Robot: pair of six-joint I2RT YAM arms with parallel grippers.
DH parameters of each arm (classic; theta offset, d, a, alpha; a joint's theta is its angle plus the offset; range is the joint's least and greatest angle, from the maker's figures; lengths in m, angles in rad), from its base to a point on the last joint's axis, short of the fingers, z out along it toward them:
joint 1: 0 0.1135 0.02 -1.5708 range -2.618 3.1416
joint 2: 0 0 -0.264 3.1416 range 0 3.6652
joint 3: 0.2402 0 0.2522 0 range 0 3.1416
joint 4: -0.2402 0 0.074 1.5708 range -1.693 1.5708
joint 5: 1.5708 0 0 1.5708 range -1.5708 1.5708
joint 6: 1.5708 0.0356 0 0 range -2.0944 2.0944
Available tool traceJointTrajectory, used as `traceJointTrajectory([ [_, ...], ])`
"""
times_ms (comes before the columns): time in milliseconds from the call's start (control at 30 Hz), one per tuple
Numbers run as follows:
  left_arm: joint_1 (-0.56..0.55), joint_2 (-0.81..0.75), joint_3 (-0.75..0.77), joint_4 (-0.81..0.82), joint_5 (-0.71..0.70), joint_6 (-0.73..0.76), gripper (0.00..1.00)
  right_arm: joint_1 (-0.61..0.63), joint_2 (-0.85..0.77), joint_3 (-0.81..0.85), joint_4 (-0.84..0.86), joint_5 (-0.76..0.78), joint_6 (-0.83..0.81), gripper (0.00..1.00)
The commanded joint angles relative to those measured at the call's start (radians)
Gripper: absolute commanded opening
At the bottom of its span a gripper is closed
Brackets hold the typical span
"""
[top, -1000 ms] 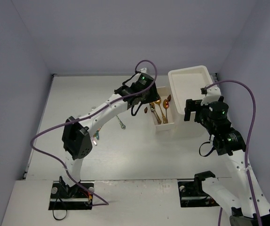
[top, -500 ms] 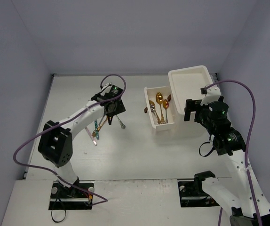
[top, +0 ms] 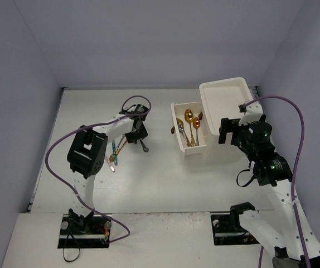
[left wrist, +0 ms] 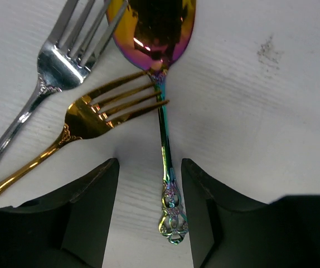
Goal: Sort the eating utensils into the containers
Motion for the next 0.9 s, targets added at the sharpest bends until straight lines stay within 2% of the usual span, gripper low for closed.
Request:
traceJointTrajectory([
  [0,0.025,0.017,0.091,0.008,-0.009,-0.022,0.45,0.007,-0.016,-0.002,0.065,0.0,0.001,1.0],
  [133,0.032,0.067,0.134,-0.003,0.006,-0.028,0.42,0.008,-0.017,-0.002,0.065,0.002,0.001,1.0],
  [300,0.034,0.113,0.168,-0.021,0.016,-0.043,0.27,0.007,-0.013,0.002,0.065,0.0,0.0,1.0],
  [367,0.031,0.121,0.184,-0.026,0.033,-0.043,0.15,0.008,-0.01,0.002,0.065,0.0,0.001,1.0],
  [500,0.004,0.1,0.204,-0.025,0.042,-0.027,0.0,0.008,-0.007,0.002,0.065,0.004,0.001,1.0],
  [867,-0.1,-0.129,0.324,-0.02,0.025,0.06,0.0,0.008,0.017,0.023,0.065,0.019,0.001,1.0],
])
